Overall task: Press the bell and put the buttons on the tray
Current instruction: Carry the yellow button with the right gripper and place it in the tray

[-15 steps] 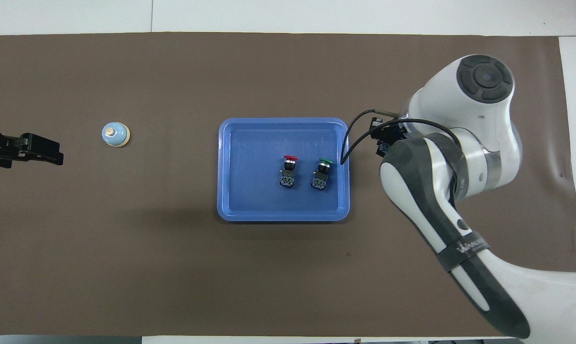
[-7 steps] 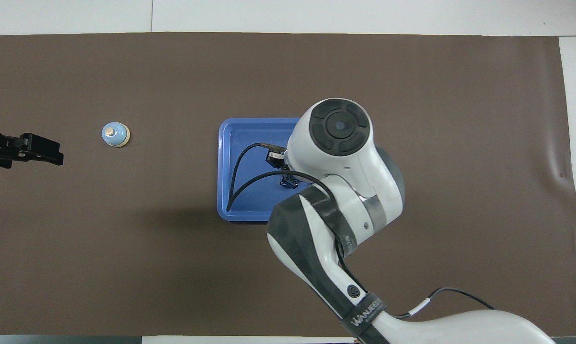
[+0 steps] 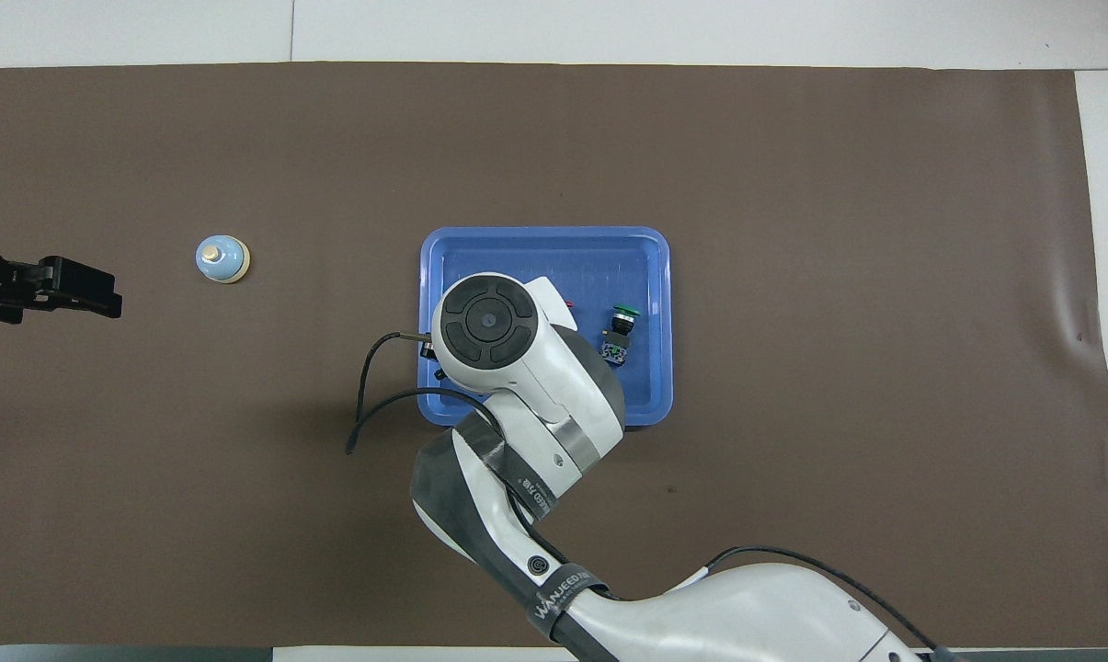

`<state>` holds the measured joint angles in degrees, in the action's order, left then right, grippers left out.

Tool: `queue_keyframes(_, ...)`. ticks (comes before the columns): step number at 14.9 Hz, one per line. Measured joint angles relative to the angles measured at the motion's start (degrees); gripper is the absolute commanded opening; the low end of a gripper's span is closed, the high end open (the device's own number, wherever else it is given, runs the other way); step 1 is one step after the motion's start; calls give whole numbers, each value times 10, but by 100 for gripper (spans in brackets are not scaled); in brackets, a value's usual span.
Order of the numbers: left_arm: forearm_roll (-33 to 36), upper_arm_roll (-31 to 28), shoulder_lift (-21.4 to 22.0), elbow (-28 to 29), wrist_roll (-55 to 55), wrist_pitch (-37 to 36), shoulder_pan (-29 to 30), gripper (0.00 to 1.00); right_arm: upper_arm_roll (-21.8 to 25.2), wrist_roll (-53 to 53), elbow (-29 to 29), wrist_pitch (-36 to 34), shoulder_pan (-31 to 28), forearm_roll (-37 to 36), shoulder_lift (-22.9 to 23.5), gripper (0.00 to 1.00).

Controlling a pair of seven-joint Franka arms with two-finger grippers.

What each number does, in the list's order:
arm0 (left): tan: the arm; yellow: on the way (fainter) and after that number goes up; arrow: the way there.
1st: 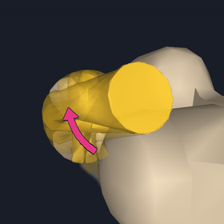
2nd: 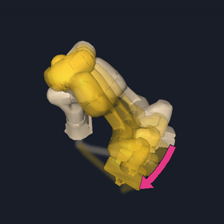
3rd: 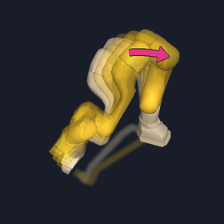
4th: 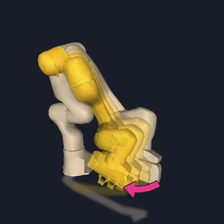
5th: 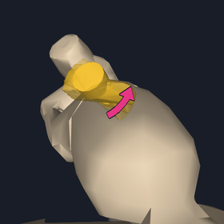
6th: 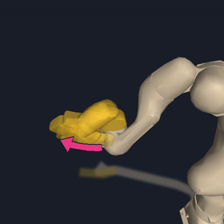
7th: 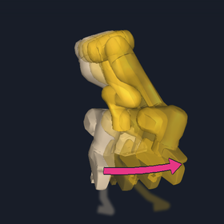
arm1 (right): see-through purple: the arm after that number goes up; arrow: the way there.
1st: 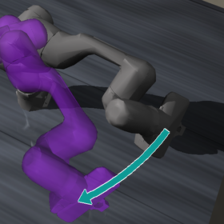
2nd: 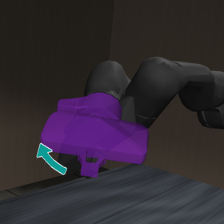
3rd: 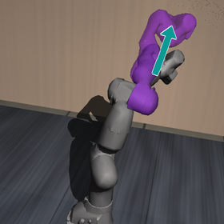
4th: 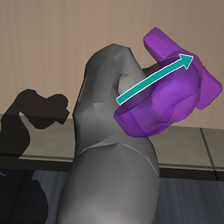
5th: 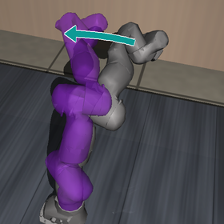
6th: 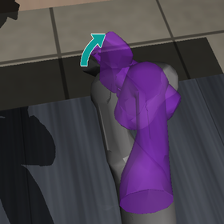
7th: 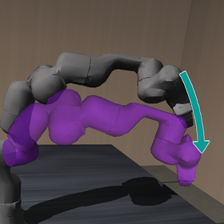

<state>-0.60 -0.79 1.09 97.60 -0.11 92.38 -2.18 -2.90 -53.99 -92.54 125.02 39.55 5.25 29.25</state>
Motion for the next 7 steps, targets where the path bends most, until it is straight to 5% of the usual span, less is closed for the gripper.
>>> queue_keyframes(7,0,0,0,0,0,0,0,100,8,13,-24,39,-7,-3,0,0)
